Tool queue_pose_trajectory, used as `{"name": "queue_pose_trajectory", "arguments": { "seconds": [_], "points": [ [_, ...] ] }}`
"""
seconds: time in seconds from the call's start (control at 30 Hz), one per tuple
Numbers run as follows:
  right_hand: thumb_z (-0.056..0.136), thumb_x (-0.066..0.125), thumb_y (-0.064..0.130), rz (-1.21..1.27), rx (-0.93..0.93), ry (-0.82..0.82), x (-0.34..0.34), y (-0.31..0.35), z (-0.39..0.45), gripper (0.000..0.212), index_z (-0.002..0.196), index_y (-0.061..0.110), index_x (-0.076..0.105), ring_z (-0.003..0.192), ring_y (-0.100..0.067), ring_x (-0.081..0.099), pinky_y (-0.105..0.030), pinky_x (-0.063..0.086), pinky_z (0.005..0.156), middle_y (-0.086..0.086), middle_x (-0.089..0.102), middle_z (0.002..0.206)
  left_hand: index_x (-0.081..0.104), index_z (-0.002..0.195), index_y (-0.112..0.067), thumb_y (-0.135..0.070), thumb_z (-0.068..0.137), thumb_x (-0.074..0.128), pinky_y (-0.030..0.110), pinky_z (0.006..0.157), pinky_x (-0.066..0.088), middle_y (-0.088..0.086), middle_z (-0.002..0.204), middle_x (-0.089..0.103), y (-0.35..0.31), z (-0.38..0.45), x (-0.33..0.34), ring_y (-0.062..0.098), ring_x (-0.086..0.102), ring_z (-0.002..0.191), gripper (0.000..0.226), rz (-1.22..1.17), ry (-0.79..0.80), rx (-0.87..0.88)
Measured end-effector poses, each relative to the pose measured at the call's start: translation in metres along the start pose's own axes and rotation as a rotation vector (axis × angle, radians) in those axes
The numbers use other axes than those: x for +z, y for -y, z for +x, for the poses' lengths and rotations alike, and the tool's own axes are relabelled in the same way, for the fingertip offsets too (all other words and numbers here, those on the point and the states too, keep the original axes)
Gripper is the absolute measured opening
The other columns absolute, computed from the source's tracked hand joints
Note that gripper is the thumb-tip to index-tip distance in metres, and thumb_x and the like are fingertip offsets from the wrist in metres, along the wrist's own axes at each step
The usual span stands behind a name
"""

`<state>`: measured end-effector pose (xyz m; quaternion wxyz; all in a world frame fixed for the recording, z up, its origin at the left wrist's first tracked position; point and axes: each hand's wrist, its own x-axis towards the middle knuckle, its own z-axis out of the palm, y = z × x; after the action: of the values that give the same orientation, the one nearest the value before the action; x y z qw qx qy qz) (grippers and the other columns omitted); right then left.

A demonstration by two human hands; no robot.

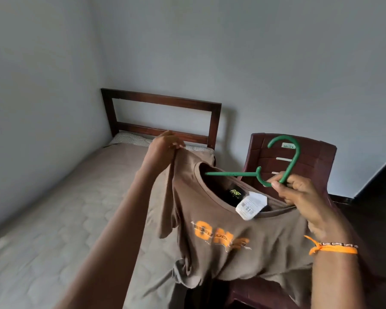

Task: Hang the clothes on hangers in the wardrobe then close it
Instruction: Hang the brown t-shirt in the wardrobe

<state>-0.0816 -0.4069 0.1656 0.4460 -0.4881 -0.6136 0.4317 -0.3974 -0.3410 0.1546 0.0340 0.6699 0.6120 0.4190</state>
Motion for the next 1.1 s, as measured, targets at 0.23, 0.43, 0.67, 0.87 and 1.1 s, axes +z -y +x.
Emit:
{"name": "queue_pose_trajectory", "arguments": {
  "seconds": [0.23, 0.43, 0.67, 0.87, 1.1],
  "points": [
    [0.094, 0.044, -0.005, 0.057, 0.016, -0.112, 0.038, -0.010, 0.013, 0.028, 0.085, 0.014, 0.062, 0.046, 0.000, 0.034, -0.008, 0.029, 0.045, 0.005, 0.037, 0.057, 0.070, 0.103, -0.011, -0.001, 0.084, 0.059, 0.036, 0.077, 0.048, 0.009, 0.098, 0.059, -0.041, -0.018, 0.046, 0.027, 0.057, 0.089, 0.024, -0.074, -0.142, 0.039],
    [0.095, 0.042, -0.004, 0.091, -0.001, -0.035, 0.054, 0.003, 0.005, 0.023, 0.081, 0.008, 0.056, 0.044, 0.001, 0.032, -0.009, 0.028, 0.045, 0.005, 0.033, 0.055, 0.054, 0.109, -0.009, -0.012, 0.083, 0.063, 0.045, 0.083, 0.046, 0.008, 0.108, 0.051, -0.052, -0.036, 0.077, 0.035, 0.052, 0.100, 0.028, -0.108, 0.021, -0.085],
    [0.095, 0.042, -0.003, 0.184, 0.038, -0.054, 0.054, 0.009, -0.005, 0.021, 0.082, 0.008, 0.056, 0.044, 0.001, 0.031, -0.009, 0.027, 0.044, 0.013, 0.036, 0.047, 0.054, 0.094, -0.007, 0.008, 0.072, 0.049, 0.037, 0.068, 0.041, 0.013, 0.080, 0.059, -0.048, -0.017, 0.075, 0.038, 0.053, 0.080, 0.027, -0.143, -0.046, -0.125],
    [0.097, 0.040, -0.001, 0.257, 0.074, -0.162, 0.068, 0.009, 0.000, 0.025, 0.081, 0.011, 0.056, 0.050, -0.001, 0.035, -0.012, 0.030, 0.050, 0.002, 0.041, 0.059, 0.050, 0.113, -0.004, 0.006, 0.083, 0.051, 0.034, 0.064, 0.044, 0.005, 0.080, 0.055, -0.055, -0.015, 0.076, 0.030, 0.057, 0.069, 0.032, -0.327, 0.195, 0.064],
    [0.094, 0.038, -0.007, 0.258, 0.048, -0.001, 0.078, 0.011, 0.004, 0.026, 0.091, 0.012, 0.055, 0.079, -0.011, 0.056, -0.016, 0.046, 0.074, -0.009, 0.058, 0.083, 0.063, 0.086, -0.014, -0.028, 0.102, 0.038, 0.016, 0.070, 0.047, -0.001, 0.081, 0.064, -0.083, -0.057, 0.055, 0.000, 0.061, 0.070, 0.034, -0.818, 0.759, -0.244]
  ]
}}
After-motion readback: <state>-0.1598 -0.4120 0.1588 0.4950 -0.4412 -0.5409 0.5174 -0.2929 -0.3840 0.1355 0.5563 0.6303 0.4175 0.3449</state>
